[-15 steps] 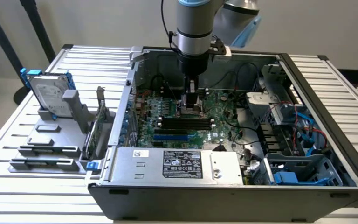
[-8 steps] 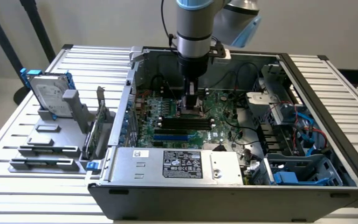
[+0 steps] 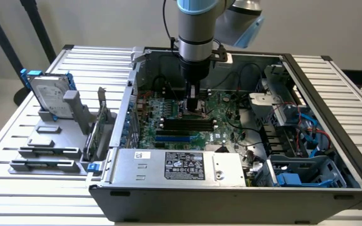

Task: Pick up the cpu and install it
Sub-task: 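Place the cpu into insertion slot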

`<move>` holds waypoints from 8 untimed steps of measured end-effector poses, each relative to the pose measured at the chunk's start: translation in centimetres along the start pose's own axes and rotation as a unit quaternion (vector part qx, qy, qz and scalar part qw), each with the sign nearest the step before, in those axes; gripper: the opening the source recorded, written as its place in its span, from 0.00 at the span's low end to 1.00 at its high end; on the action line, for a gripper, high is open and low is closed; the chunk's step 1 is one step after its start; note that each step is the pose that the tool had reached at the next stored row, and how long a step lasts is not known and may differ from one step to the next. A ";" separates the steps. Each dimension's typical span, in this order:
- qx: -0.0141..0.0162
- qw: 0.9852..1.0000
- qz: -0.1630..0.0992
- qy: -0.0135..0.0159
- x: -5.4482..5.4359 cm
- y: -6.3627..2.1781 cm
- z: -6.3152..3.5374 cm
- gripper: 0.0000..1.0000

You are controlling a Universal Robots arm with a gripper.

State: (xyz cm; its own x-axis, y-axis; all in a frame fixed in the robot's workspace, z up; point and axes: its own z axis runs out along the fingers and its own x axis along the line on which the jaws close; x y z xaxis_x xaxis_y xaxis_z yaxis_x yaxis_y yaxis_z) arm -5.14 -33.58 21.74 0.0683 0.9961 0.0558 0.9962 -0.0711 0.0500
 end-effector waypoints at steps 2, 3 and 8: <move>0.000 1.000 0.000 0.000 0.0 0.00 0.00 0.55; 0.000 1.000 0.000 0.000 0.0 0.00 0.00 0.55; 0.000 1.000 -0.001 0.000 0.0 0.00 0.03 0.55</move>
State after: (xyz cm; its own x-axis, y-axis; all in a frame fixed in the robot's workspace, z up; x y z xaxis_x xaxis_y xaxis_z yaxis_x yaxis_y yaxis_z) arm -5.14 -33.56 21.71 0.0665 0.9962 0.0560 0.9963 -0.0693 0.0502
